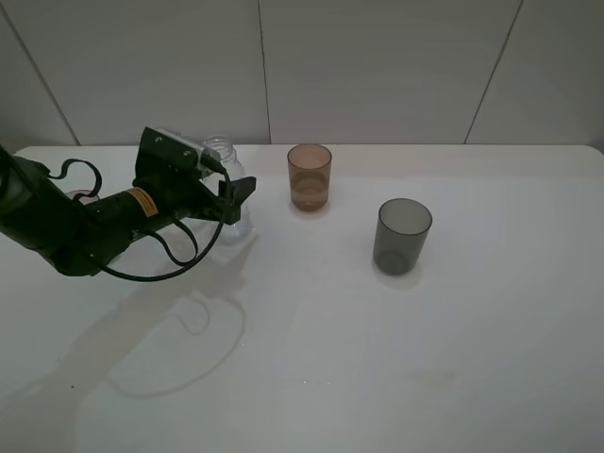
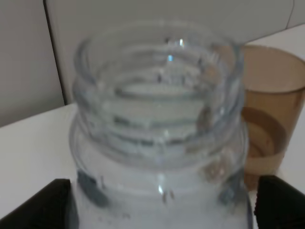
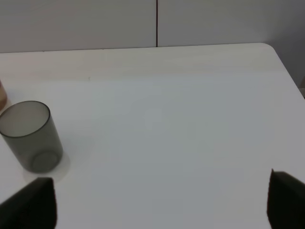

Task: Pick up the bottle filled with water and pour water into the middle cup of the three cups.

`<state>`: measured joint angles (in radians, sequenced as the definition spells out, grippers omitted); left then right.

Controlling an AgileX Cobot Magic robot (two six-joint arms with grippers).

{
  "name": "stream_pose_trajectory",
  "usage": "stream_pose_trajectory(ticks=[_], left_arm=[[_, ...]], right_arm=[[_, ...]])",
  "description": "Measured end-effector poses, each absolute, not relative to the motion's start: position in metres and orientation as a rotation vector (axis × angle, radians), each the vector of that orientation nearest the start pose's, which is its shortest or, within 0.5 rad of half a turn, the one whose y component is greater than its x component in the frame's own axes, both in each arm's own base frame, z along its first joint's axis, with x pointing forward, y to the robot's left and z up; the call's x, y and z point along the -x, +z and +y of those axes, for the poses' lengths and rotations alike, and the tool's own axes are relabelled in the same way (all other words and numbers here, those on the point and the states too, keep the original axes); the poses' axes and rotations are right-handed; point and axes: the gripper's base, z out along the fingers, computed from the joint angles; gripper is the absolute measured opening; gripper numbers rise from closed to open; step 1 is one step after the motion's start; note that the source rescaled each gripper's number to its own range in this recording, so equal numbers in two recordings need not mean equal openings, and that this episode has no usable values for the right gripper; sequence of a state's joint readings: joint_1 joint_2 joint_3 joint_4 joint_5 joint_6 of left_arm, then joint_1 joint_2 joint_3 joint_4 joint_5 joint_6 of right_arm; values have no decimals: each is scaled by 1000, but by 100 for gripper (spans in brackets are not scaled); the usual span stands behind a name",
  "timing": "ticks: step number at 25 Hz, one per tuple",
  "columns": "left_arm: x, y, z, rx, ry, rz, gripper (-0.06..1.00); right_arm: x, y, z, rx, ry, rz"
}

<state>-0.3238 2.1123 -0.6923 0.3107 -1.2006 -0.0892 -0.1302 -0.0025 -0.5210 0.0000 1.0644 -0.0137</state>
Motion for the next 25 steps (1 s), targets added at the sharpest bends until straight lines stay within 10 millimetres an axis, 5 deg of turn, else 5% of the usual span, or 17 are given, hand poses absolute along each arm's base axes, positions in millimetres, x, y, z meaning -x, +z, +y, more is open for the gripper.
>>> stream_pose_trajectory(ticks=[10, 14, 25], left_arm=[[-318, 170, -129, -480, -448, 1479, 92], [-312, 198, -125, -499, -390, 1531, 92], [-253, 292, -72, -204, -248, 1812, 92]], right_arm=[[8, 283, 1, -118, -91, 2022], [8, 283, 1, -118, -91, 2022], [8, 283, 1, -118, -91, 2022]])
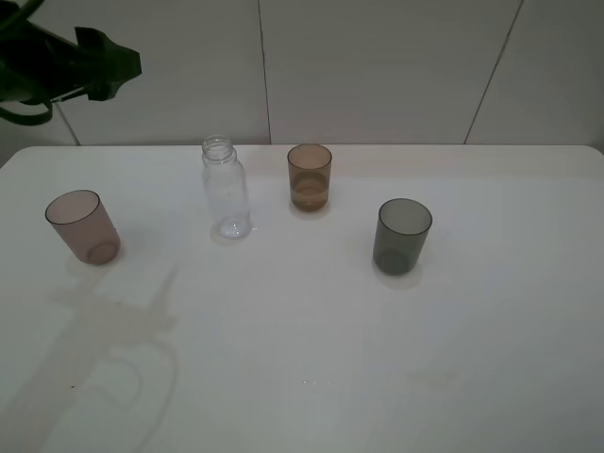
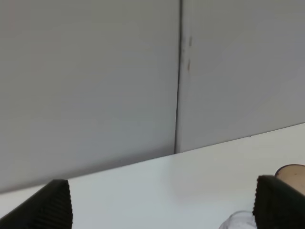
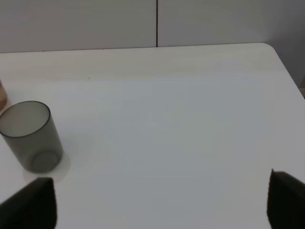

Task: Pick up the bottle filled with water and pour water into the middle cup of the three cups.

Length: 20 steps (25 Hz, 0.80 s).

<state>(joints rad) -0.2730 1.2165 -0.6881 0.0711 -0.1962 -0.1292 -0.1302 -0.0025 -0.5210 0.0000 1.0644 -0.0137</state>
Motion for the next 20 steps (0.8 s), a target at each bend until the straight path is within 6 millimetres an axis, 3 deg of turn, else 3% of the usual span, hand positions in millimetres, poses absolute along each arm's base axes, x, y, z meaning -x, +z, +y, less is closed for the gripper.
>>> stream_pose_trajectory(ticks=[5, 11, 20], left_arm=[[-202, 321, -47, -102, -238, 1912, 92], [-128, 342, -29, -90, -232, 1968, 92], [-26, 335, -6, -108, -218, 2034, 92]], right_arm=[[8, 283, 1, -118, -91, 2022], [8, 283, 1, -118, -91, 2022], [8, 283, 1, -118, -91, 2022]])
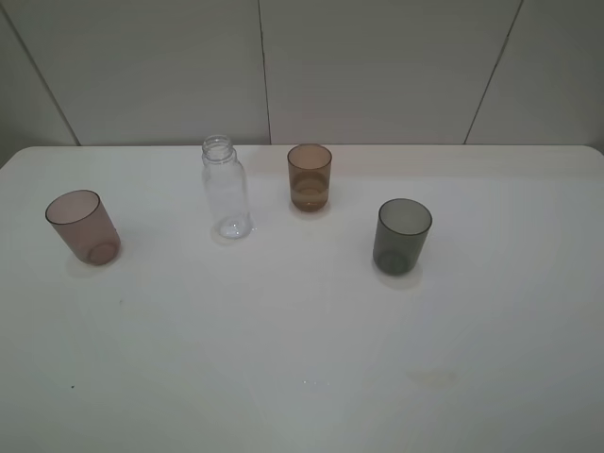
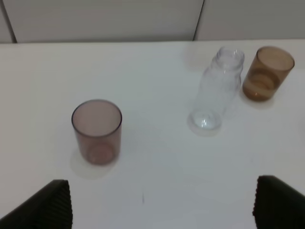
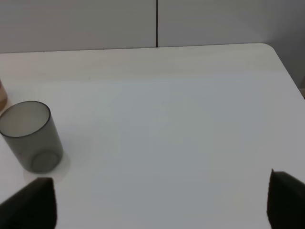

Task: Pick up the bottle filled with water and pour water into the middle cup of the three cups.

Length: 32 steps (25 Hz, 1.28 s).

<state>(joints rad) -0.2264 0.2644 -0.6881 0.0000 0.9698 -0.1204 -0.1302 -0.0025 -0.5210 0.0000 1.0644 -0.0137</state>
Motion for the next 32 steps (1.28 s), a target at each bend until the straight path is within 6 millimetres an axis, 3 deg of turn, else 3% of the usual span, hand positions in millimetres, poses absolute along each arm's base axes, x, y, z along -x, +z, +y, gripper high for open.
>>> stream_pose_trajectory(ticks=[6, 10, 16, 21, 27, 32], left_arm=[[20, 327, 5, -112, -224, 1943, 92], [34, 322, 8, -112, -226, 1917, 92], [33, 315, 8, -135, -206, 1966, 92], [20, 292, 4, -145, -201, 2049, 92], [8, 278, 1, -147, -206, 2048, 92], [6, 278, 1, -149, -202, 2040, 92]], right_arm=[[8, 283, 1, -118, -91, 2022], [8, 283, 1, -118, -91, 2022], [8, 283, 1, -118, -91, 2022], [8, 283, 1, -118, -91, 2022], [8, 283, 1, -118, -91, 2022], [8, 283, 1, -118, -91, 2022]])
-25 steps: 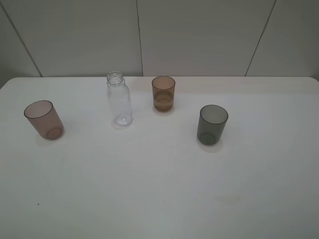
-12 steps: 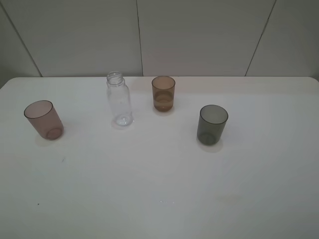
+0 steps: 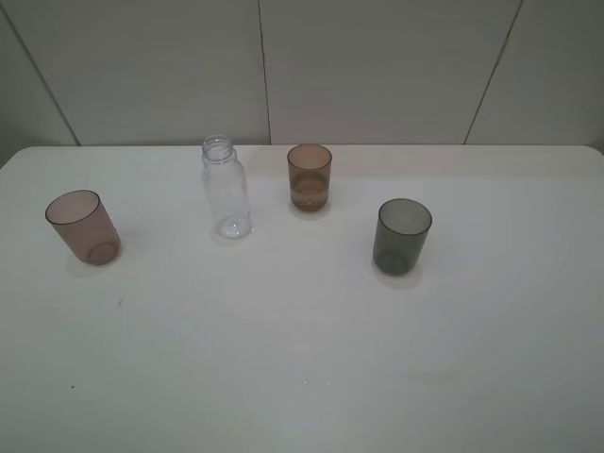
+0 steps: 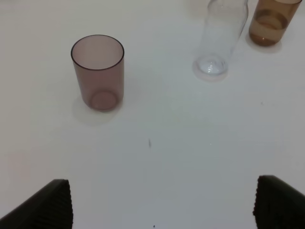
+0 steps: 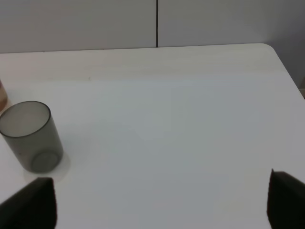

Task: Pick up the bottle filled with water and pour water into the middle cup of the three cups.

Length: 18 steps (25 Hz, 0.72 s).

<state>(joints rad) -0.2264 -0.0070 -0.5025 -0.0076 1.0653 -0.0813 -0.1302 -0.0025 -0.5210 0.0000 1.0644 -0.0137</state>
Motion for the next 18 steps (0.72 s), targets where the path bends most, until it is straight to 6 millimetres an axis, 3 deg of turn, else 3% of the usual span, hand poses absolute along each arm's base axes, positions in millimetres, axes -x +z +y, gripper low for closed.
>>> stream_pose_trajectory(ticks=[10, 18], left_arm=[[6, 278, 1, -150, -198, 2040, 92], [6, 278, 0, -1, -106, 2041, 92]], right_arm=[[8, 283, 1, -118, -91, 2022], [8, 283, 1, -118, -91, 2022]])
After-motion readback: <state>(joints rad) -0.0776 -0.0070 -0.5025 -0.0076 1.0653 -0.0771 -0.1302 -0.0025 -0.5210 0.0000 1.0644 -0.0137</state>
